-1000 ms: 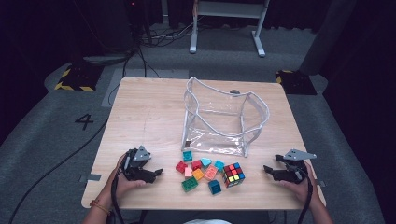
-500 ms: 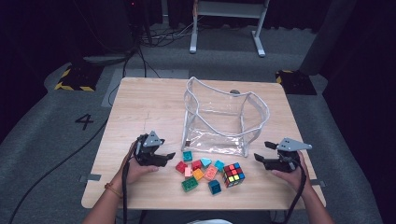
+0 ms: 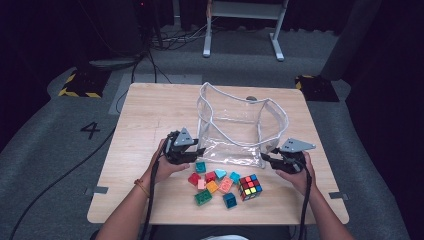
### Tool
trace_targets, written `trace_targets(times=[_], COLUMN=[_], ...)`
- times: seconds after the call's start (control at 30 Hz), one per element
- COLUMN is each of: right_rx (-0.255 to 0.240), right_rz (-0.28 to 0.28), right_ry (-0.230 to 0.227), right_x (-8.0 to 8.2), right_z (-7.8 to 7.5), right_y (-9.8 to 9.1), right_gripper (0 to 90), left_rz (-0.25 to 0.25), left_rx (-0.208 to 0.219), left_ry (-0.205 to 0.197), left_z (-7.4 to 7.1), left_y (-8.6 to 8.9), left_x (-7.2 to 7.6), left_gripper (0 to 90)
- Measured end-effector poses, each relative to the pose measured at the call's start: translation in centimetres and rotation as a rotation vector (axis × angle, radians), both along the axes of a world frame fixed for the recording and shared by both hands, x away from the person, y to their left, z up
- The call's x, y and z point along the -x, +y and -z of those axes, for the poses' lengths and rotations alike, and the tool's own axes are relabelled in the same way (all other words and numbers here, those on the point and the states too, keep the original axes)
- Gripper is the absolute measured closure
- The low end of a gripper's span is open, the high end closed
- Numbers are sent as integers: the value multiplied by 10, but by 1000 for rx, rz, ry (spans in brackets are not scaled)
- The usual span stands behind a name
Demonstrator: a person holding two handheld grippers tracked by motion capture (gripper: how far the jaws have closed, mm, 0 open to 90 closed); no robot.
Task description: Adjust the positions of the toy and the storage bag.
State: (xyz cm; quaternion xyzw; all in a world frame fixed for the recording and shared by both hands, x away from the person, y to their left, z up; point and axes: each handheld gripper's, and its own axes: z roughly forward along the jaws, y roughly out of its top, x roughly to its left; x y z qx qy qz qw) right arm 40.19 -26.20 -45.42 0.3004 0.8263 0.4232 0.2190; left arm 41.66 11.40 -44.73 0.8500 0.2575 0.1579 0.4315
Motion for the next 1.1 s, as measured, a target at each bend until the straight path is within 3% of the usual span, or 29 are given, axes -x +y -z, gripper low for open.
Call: trace_targets(times=[0.03, 0.07, 0.1, 0.13, 0.3, 0.47, 0.6, 0.67, 0.9, 1.0, 1.1], right_rx=[0, 15, 15, 8, 30, 29, 39, 39, 38, 26, 10], right_rz=[0, 1, 1, 2, -7, -55, -83, -92, -69, -51, -44], right_ry=[0, -14, -14, -28, -56, -62, -69, -66, -62, -59, -52], right_x=[0, 0, 0, 0, 6, 8, 13, 15, 16, 15, 16], right_z=[0, 0, 0, 0, -1, -2, -2, -2, -1, 1, 1], right_y=[0, 1, 1, 0, -2, 5, 13, 14, 8, 1, -1], right_gripper=[658, 742, 742, 801, 867, 868, 869, 869, 867, 849, 827], left_rz=[0, -10, -10, -7, -1, -2, 21, 14, 23, 50, 43], left_rx=[0, -9, -9, -13, -21, -1, -17, -6, -3, 19, 5], left_ry=[0, -27, -27, -25, -20, 2, 1, 1, -6, 16, 10], left_z=[0, -1, -1, -1, -2, -2, -2, -1, -1, 1, 0], left_y=[0, -5, -5, -7, -3, 11, 21, 21, 14, 8, 7], left_x=[0, -1, -1, -3, -4, 2, 10, 13, 13, 12, 13], left_gripper=[700, 742, 787, 813, 857, 860, 861, 859, 859, 855, 775])
